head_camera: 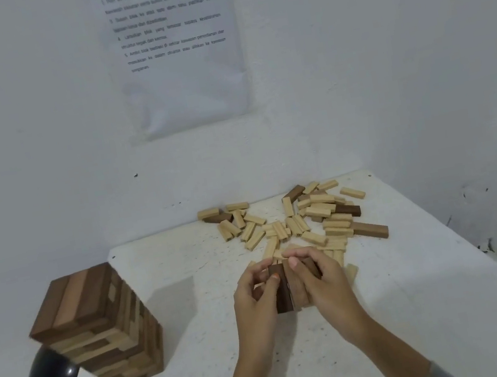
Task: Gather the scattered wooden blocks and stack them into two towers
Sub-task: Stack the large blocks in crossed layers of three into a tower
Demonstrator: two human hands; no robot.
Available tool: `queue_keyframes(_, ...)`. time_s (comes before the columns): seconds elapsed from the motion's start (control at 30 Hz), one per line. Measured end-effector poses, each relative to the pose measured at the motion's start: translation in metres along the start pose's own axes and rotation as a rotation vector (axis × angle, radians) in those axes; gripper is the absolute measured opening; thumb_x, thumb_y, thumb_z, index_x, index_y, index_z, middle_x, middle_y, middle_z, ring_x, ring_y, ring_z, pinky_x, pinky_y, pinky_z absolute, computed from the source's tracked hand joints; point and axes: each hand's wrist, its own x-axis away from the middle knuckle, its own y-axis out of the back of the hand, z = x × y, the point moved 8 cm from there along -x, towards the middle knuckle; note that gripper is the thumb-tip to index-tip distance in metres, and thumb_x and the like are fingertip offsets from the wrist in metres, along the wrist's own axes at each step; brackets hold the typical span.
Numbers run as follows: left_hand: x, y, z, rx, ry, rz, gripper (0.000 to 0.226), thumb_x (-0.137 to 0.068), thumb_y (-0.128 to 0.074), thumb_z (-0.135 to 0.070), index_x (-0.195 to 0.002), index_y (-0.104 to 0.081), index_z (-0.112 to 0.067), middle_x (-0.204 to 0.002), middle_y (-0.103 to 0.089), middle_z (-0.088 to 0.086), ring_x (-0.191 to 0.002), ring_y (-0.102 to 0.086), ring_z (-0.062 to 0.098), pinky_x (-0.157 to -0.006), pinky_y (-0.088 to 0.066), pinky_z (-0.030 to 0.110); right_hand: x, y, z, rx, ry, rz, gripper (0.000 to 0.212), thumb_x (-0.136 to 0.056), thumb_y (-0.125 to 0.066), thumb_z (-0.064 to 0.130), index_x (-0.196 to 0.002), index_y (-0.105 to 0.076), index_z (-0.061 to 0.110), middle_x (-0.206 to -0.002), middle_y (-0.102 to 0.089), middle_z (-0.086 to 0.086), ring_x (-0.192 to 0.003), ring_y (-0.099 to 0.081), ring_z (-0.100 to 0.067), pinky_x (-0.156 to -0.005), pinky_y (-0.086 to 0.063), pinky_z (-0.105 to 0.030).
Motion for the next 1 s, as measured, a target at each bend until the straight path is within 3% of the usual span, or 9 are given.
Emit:
queue_keyframes(0.3, 0.029, 0.050, 0.016, -0.016, -0.007, -0.103, 0.021, -0.093, -0.056, -0.001, -0.104, -0.067, -0.016, -0.094, -0.067, 0.006, -0.073, -0.064, 0.000, -0.064, -0.051, 0.015, 0.037, -0.045, -0.012, 0.003, 0.024, 0.006, 0.012, -0.094, -0.059, 0.010, -0.094, -0.066, 0.019, -0.095, -0.068, 0.008, -0.089, -0.061, 0.006, -0.073, -0.044, -0.006)
queue_keyframes(0.47, 0.044, 0.070, 0.024, -0.202, -0.087, -0.158, 0.022, -0.094, -0.058, -0.008, -0.105, -0.065, -0.026, -0.100, -0.068, -0.007, -0.091, -0.064, 0.002, -0.081, -0.054, 0.022, 0.049, -0.059, -0.017, 0.069, 0.036, 0.024, 0.010, -0.094, -0.060, 0.010, -0.094, -0.066, 0.017, -0.096, -0.068, 0.009, -0.090, -0.058, 0.012, -0.074, -0.042, -0.003)
queue_keyframes(0.57, 0.051, 0.072, 0.029, -0.311, -0.152, -0.168, 0.021, -0.095, -0.058, -0.016, -0.112, -0.064, -0.028, -0.106, -0.063, -0.013, -0.103, -0.058, 0.004, -0.090, -0.053, 0.030, 0.054, -0.066, -0.021, 0.209, 0.056, 0.053, 0.010, -0.096, -0.056, 0.016, -0.102, -0.064, 0.016, -0.099, -0.066, 0.008, -0.096, -0.060, 0.002, -0.081, -0.046, -0.011)
queue_keyframes(0.63, 0.053, 0.071, 0.026, -0.385, -0.206, -0.178, 0.023, -0.096, -0.057, -0.014, -0.113, -0.062, -0.028, -0.106, -0.056, -0.021, -0.109, -0.051, 0.000, -0.093, -0.048, 0.026, 0.057, -0.069, -0.022, 0.279, 0.071, 0.067, 0.017, -0.099, -0.050, 0.020, -0.112, -0.061, 0.018, -0.108, -0.062, 0.007, -0.106, -0.055, -0.005, -0.091, -0.044, -0.018)
queue_keyframes(0.73, 0.054, 0.069, 0.024, -0.501, -0.241, -0.176, 0.023, -0.096, -0.055, -0.014, -0.113, -0.060, -0.030, -0.108, -0.052, -0.023, -0.114, -0.041, 0.003, -0.095, -0.036, 0.016, 0.060, -0.065, -0.023, 0.264, 0.032, 0.058, 0.031, -0.103, -0.035, 0.018, -0.126, -0.057, 0.020, -0.116, -0.052, 0.005, -0.113, -0.046, -0.005, -0.092, -0.031, -0.009)
queue_keyframes(0.83, 0.054, 0.069, 0.028, -0.521, -0.234, -0.170, 0.022, -0.097, -0.054, -0.014, -0.113, -0.061, -0.027, -0.111, -0.054, -0.019, -0.114, -0.040, 0.003, -0.092, -0.033, 0.010, 0.061, -0.059, -0.022, 0.247, 0.033, 0.035, 0.036, -0.104, -0.031, 0.010, -0.126, -0.057, 0.021, -0.116, -0.044, 0.000, -0.105, -0.044, 0.000, -0.087, -0.031, 0.000)
queue_keyframes(0.9, 0.054, 0.071, 0.031, -0.464, -0.219, -0.193, 0.024, -0.098, -0.049, -0.013, -0.114, -0.061, -0.025, -0.111, -0.055, -0.018, -0.113, -0.044, 0.004, -0.094, -0.037, 0.015, 0.061, -0.055, -0.022, 0.267, 0.043, 0.008, 0.034, -0.103, -0.033, 0.011, -0.124, -0.056, 0.024, -0.112, -0.041, -0.001, -0.102, -0.048, -0.007, -0.091, -0.039, -0.011)
queue_keyframes(1.0, 0.055, 0.078, 0.033, -0.344, -0.184, -0.231, 0.030, -0.095, -0.048, -0.005, -0.112, -0.060, -0.026, -0.108, -0.057, -0.012, -0.104, -0.055, 0.010, -0.089, -0.048, 0.027, 0.059, -0.045, -0.022, 0.379, 0.100, -0.053, 0.029, -0.101, -0.041, 0.012, -0.125, -0.055, 0.020, -0.109, -0.045, 0.001, -0.101, -0.051, -0.017, -0.082, -0.041, -0.019)
